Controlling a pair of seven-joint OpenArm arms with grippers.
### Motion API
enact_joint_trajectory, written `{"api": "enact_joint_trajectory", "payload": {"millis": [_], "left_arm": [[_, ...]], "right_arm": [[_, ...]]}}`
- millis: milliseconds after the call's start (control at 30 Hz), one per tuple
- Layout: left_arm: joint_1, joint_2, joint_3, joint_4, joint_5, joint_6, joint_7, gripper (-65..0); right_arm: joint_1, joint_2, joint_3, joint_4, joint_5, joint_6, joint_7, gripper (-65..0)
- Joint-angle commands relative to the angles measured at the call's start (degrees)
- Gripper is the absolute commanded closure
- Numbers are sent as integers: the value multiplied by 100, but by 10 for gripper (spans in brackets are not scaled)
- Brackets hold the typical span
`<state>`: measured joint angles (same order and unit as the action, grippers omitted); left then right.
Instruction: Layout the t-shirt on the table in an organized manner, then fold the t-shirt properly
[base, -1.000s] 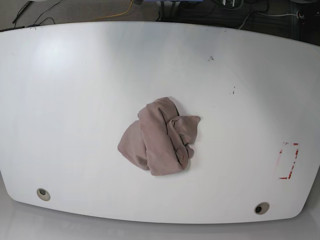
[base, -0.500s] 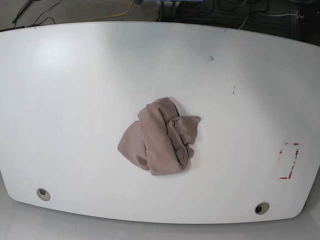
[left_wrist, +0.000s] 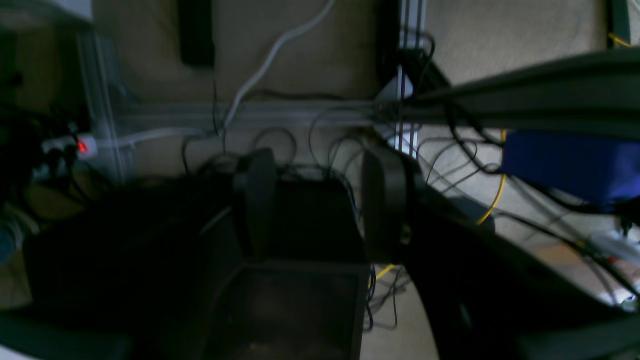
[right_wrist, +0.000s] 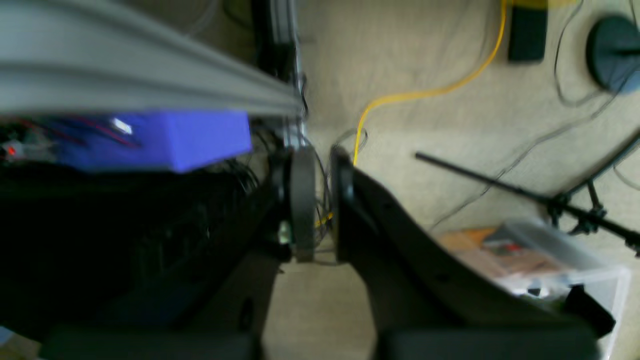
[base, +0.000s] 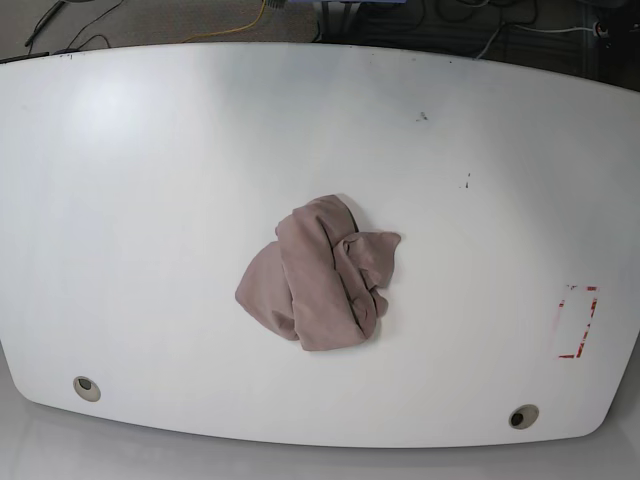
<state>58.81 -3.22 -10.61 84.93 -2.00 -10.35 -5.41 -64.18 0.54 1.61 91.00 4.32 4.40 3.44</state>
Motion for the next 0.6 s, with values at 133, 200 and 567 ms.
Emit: {"api": "enact_joint_trajectory", "payload": {"millis": [133,200,567], "left_arm": [[620,186,-69,567,-15,2,-52,-267],[761,239,-148,672,-15,-7,-52,-267],[999,511,-587,1525,-15,-42,-52,-267]], "right_arm": [[-584,12,11,838,-14,4,-199,-48],[-716,12,11,1032,-14,4,-199,-48],[-1082,21,20,1937,-14,4,-199,-48]]}}
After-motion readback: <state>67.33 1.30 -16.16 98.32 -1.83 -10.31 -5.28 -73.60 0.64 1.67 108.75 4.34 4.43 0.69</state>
